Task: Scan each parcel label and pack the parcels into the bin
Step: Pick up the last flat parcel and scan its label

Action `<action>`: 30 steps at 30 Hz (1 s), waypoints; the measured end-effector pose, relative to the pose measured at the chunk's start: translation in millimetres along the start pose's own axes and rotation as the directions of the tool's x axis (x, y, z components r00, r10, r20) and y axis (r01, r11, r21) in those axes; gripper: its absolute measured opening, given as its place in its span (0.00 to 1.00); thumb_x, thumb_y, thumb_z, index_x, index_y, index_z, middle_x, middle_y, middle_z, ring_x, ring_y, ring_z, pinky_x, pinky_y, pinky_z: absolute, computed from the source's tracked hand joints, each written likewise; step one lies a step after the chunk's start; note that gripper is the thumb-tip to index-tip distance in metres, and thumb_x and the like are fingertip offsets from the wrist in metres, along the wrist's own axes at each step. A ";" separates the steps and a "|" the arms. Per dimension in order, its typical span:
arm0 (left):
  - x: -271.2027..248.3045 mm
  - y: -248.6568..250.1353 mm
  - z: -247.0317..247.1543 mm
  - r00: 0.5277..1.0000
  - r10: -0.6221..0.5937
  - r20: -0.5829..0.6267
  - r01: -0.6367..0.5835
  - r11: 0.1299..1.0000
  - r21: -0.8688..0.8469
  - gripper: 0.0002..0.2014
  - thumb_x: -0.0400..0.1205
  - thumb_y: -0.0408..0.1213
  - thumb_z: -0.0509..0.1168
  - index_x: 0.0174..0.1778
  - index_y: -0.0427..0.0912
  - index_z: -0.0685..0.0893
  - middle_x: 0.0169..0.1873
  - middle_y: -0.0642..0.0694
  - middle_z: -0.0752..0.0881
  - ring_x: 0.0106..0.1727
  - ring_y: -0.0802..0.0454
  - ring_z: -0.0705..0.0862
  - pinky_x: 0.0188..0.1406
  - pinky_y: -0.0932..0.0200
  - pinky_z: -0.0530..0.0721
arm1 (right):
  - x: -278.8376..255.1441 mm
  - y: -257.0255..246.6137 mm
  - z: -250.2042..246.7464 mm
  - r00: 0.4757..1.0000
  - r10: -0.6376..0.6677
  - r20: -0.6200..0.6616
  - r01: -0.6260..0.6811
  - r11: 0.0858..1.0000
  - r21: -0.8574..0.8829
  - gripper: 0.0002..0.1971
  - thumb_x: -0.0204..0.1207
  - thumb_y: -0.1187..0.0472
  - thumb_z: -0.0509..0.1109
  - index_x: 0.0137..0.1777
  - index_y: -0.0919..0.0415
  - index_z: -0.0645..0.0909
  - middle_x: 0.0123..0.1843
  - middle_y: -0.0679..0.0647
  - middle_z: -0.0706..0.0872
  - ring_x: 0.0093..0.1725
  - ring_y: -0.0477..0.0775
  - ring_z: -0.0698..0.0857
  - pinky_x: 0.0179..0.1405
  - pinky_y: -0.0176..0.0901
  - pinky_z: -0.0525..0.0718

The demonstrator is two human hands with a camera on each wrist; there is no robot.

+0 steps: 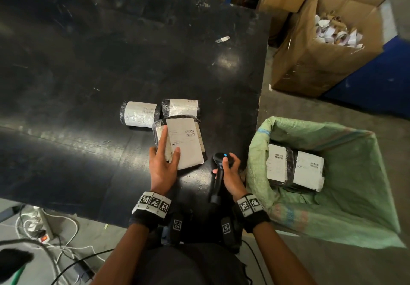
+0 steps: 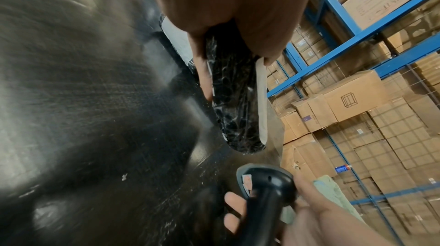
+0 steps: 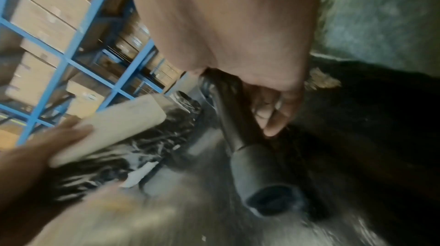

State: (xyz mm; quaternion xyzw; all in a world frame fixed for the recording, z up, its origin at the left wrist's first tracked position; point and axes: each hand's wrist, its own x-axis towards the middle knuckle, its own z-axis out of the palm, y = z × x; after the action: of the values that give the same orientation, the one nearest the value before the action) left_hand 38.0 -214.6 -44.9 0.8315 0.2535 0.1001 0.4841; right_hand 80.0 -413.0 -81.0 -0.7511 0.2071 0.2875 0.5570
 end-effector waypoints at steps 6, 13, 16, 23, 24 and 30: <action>-1.0 8.8 -0.6 1.000 0.018 0.022 -0.018 1.000 -0.008 0.34 0.86 0.41 0.67 0.87 0.59 0.60 0.58 0.37 0.79 0.49 0.55 0.75 0.42 0.81 0.72 | -6.2 -4.9 8.9 0.999 -0.026 -0.047 0.021 0.994 -0.111 0.29 0.85 0.41 0.54 0.84 0.43 0.52 0.81 0.61 0.71 0.77 0.63 0.74 0.79 0.63 0.69; 5.4 25.4 2.5 0.980 0.088 0.181 -0.060 0.986 -0.154 0.34 0.85 0.48 0.66 0.86 0.64 0.60 0.67 0.48 0.78 0.63 0.58 0.80 0.59 0.75 0.79 | -44.2 -40.8 -29.0 0.901 -0.432 -0.043 0.418 0.890 -0.179 0.30 0.82 0.43 0.64 0.82 0.33 0.58 0.77 0.51 0.74 0.72 0.48 0.78 0.68 0.47 0.80; 2.5 39.6 10.9 0.946 0.106 0.306 -0.014 0.957 -0.289 0.34 0.83 0.50 0.66 0.85 0.66 0.62 0.74 0.55 0.75 0.72 0.57 0.80 0.66 0.52 0.87 | -55.6 -55.9 -41.7 0.870 -0.483 0.097 0.490 0.868 -0.076 0.34 0.83 0.53 0.66 0.86 0.42 0.56 0.80 0.47 0.71 0.76 0.39 0.76 0.71 0.39 0.80; -14.6 76.8 42.4 0.878 0.163 0.450 0.069 0.888 -0.455 0.33 0.84 0.46 0.68 0.84 0.69 0.64 0.77 0.54 0.75 0.73 0.52 0.82 0.61 0.42 0.90 | -69.9 -49.3 -70.2 0.828 -0.560 -0.041 0.560 0.828 -0.015 0.29 0.85 0.61 0.66 0.84 0.50 0.63 0.82 0.34 0.66 0.82 0.34 0.65 0.79 0.33 0.68; -18.3 81.3 47.9 0.865 0.170 0.472 0.080 0.883 -0.463 0.33 0.84 0.45 0.68 0.83 0.70 0.64 0.78 0.53 0.75 0.72 0.51 0.83 0.60 0.42 0.90 | -72.6 -46.7 -77.1 0.830 -0.554 -0.065 0.556 0.831 0.008 0.29 0.84 0.62 0.66 0.84 0.50 0.63 0.82 0.34 0.67 0.82 0.34 0.65 0.79 0.32 0.69; -44.6 111.1 100.8 0.791 0.236 0.565 -0.045 0.943 -0.331 0.32 0.88 0.50 0.63 0.85 0.72 0.55 0.72 0.57 0.77 0.69 0.59 0.83 0.67 0.51 0.86 | -84.6 -34.0 -149.4 0.842 -0.518 -0.148 0.525 0.851 0.005 0.29 0.83 0.61 0.68 0.83 0.50 0.67 0.82 0.38 0.70 0.81 0.37 0.67 0.77 0.33 0.71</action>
State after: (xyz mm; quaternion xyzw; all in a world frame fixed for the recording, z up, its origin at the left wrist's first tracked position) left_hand 77.5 -358.5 2.1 0.7536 0.0069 -0.0933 0.6506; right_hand 68.1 -546.6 31.5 -0.7846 0.0405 0.0665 0.6151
